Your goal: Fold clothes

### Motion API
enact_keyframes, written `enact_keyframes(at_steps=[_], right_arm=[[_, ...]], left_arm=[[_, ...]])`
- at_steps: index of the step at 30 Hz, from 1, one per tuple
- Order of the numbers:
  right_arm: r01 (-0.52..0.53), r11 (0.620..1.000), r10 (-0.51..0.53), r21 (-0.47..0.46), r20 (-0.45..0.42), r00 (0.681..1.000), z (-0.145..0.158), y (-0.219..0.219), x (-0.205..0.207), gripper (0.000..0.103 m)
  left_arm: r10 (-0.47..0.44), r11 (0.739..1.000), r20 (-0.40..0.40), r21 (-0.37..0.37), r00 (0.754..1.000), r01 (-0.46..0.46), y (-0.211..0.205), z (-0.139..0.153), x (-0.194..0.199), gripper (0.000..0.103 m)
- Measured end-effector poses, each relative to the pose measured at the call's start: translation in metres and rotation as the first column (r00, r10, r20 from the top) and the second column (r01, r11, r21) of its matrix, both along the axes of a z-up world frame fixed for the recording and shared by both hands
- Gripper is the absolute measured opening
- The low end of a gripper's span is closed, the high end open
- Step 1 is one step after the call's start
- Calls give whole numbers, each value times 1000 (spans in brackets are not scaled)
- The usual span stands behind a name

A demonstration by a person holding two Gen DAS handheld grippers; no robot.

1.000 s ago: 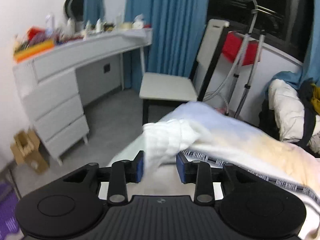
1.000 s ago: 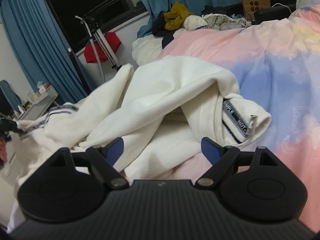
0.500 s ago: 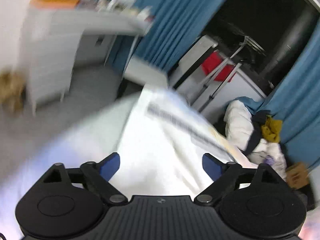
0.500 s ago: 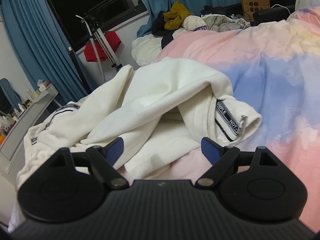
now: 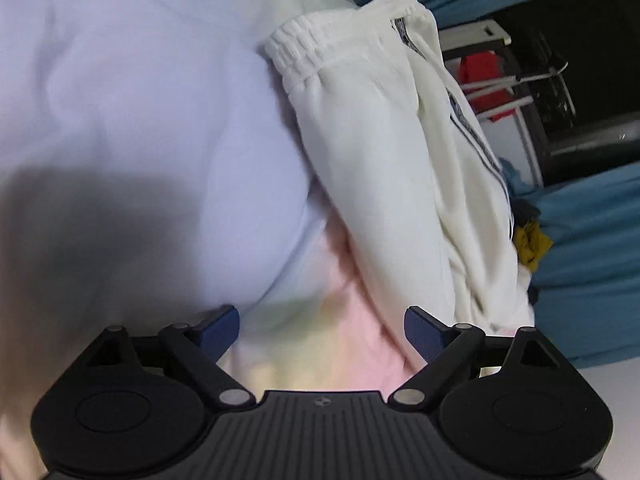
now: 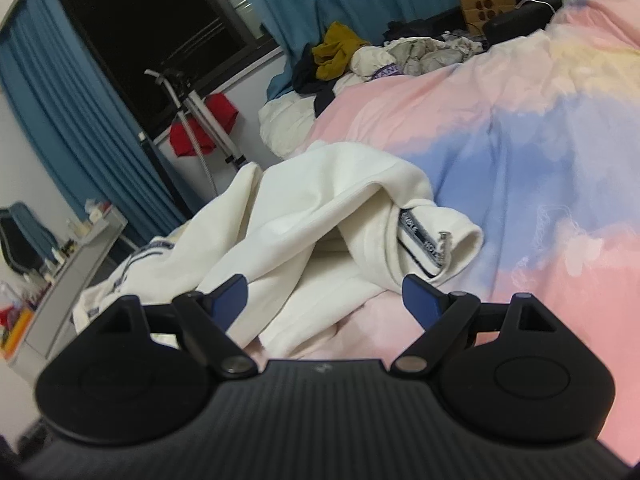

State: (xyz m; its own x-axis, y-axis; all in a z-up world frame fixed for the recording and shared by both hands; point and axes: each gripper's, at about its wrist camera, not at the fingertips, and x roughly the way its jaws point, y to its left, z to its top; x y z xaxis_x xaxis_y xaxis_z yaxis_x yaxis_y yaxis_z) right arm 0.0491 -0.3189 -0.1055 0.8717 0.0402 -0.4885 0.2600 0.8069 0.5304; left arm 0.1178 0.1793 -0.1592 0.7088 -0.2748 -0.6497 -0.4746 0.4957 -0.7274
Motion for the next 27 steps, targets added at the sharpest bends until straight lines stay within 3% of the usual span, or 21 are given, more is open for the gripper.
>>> enact_keyframes(at_steps=[3,5,7,8,10,12,16,21,23,27], right_arm=[[7,999,-6,53,-8,1000,-6,-5,5,86],[9,998,-9,66,-10,1000,-9,-6,7,86],[13,997,-12,72,-8,1000,-11,-6,8,86],[15,997,-15,73,-4,1000,-12,-6,8,86],[20,997,-20,71,5,1000,-14,-6,8,86],[24,997,-26,67,16,1000,-15,-5,11,86],[21,999,-22,49,22,1000,-18,-2,15,86],[35,996,-40,83,59,997,-17,-9,11,86],[44,992,-51,115,59,997,-19,-14,12,86],[82,964,-90,253,19,996,-30,-34,16,86]], left_arm=[[32,999,43,-15,999,-31,9,-6,12,88],[62,998,66,-20,996,-61,15,-9,16,73],[74,997,79,-9,994,-74,21,-11,17,51],[81,997,86,0,993,-81,25,-12,19,46],[93,996,106,8,990,-94,32,-14,20,18],[99,995,121,5,988,-101,43,-5,13,10],[110,990,189,62,976,-124,50,27,-5,8],[196,969,295,88,935,-231,68,72,-54,8],[239,957,294,92,925,-276,77,79,-66,8],[248,960,231,71,941,-271,87,74,-76,8]])
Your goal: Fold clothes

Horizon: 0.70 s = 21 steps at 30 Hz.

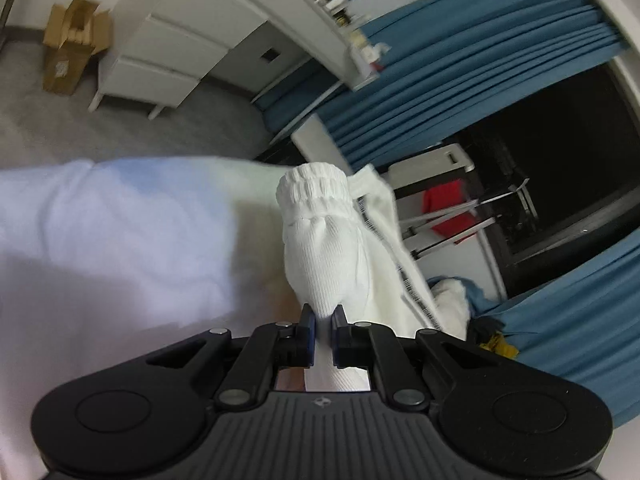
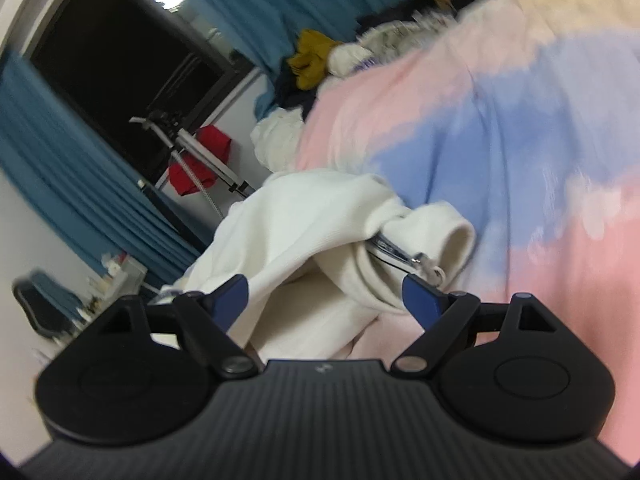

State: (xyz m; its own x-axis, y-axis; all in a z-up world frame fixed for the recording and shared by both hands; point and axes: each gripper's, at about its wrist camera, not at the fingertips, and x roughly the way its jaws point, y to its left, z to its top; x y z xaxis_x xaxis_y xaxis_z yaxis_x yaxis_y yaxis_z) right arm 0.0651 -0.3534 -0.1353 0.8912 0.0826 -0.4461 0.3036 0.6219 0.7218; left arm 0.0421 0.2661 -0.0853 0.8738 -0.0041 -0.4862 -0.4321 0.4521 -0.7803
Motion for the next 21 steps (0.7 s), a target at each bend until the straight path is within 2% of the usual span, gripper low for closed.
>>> enact_keyframes(at_steps=[2,6,9,12,13,15,17,19,21], right_arm=[[30,995,-28,94,-18,999,-6,-15,4,80],[43,960,-33,277,-40,999,-20,-40,29,76],[68,938,-53,340,-53,997,-27,-47,48,72],[28,899,7,438,-79,997,-37,-41,64,70],[23,897,14,441,-82,996,-38,-37,67,70],[43,916,-1,399,-105,994,-38,-32,72,64],[99,926,-55,363,-131,990,-40,-34,75,27],[144,938,-106,317,-134,985,-37,-35,77,16],[163,955,-142,249,-101,985,-25,-31,78,14]], left_arm=[[2,1000,-19,-16,1000,-2,1,-4,1,8],[-10,999,-22,-44,1000,9,9,-7,4,9],[-12,999,-31,-44,999,11,10,-13,20,9],[-6,999,-48,-51,999,4,11,-21,30,9],[-4,998,-52,-55,999,1,12,-23,33,9],[-1,998,-58,-62,998,-2,13,-27,38,9],[1,998,-64,-61,998,-5,11,-29,40,9],[4,999,-71,-54,997,-7,9,-30,41,9],[7,999,-78,-44,997,-11,6,-31,43,9]])
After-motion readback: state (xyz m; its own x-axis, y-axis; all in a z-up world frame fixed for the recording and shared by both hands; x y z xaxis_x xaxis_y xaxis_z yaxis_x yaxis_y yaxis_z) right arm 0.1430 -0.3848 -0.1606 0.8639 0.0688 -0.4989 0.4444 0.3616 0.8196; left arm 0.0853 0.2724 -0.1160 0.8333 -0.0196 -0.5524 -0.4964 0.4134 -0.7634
